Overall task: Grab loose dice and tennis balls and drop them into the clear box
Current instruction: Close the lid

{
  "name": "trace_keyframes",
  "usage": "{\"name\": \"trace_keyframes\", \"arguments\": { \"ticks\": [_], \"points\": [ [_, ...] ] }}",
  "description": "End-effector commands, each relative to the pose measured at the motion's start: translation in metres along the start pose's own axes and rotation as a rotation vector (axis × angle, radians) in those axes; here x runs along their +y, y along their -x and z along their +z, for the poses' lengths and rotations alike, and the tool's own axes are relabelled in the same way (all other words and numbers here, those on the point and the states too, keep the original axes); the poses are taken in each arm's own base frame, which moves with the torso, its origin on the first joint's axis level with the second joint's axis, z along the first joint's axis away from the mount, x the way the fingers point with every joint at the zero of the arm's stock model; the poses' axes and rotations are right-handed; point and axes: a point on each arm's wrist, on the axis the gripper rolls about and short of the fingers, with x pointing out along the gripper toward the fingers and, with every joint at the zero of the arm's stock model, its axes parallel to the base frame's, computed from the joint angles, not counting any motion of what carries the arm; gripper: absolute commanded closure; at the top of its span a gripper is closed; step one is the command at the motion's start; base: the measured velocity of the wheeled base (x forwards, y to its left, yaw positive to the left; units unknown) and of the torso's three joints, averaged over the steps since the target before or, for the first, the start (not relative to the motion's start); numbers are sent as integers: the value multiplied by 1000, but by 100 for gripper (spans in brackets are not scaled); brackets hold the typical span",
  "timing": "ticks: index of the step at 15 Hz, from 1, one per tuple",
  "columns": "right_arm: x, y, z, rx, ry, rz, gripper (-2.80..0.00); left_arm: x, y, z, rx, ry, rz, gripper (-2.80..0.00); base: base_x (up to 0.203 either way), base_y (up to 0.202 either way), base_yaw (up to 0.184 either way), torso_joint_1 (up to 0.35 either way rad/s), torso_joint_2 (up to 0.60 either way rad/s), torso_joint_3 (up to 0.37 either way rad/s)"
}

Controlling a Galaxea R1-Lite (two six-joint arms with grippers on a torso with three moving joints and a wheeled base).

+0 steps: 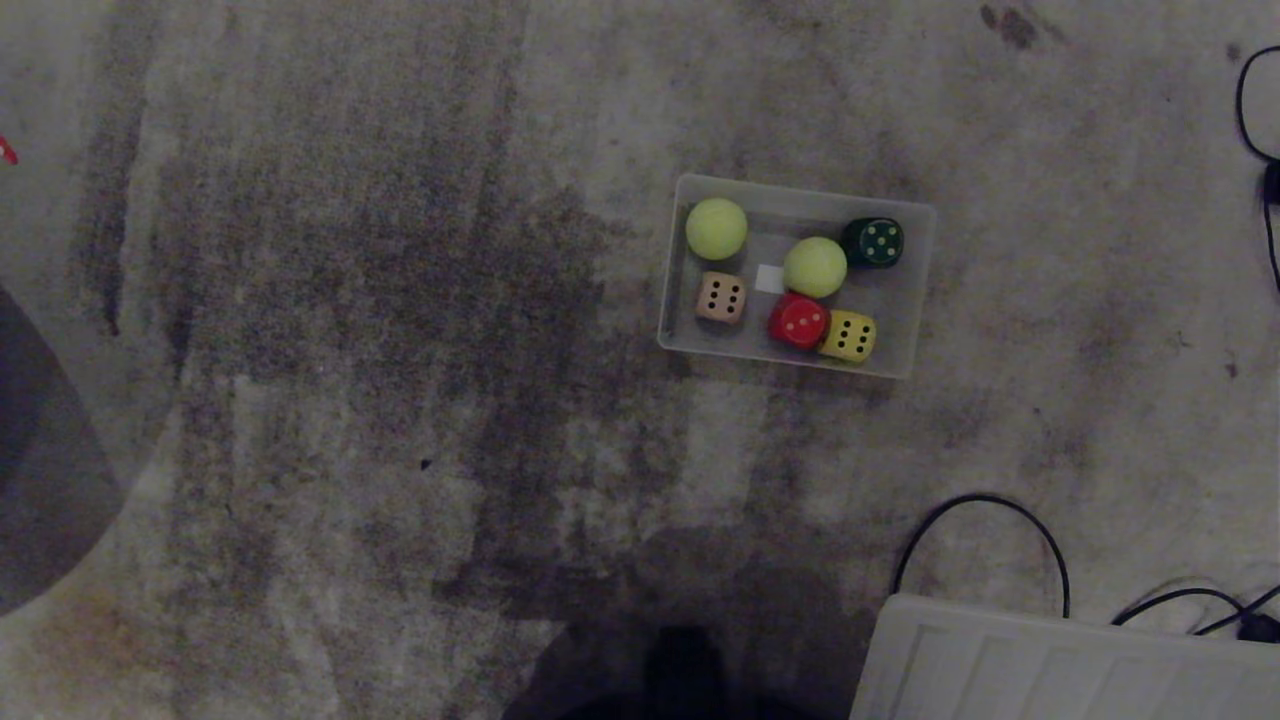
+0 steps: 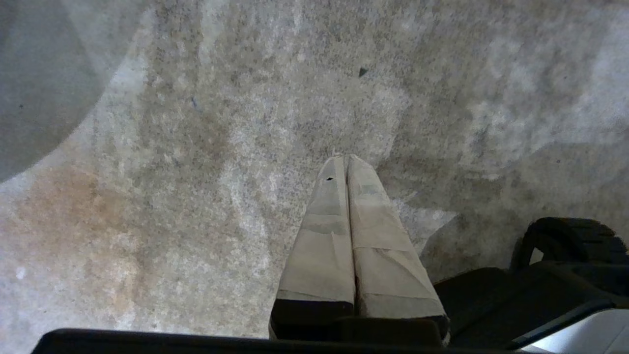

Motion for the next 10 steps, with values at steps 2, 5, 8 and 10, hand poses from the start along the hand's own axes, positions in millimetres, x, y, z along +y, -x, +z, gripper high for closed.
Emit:
{"name": "trace_keyframes", "arguments": {
  "ticks": [2,5,8,10],
  "points": [
    [0,0,0,1,19,6,0,0,0,0,3,9,1,0,0,0,0,2,6,-38],
    [0,1,2,0,22,-8,0,0,0,0,3,10,2,0,0,0,0,0,0,0],
    [0,-5,28,67,0,-48,0,0,0,0,3,10,1,0,0,0,0,0,0,0],
    [1,-21,48,144,-63,-89,0,0,0,0,3,10,1,0,0,0,0,0,0,0]
  ]
}}
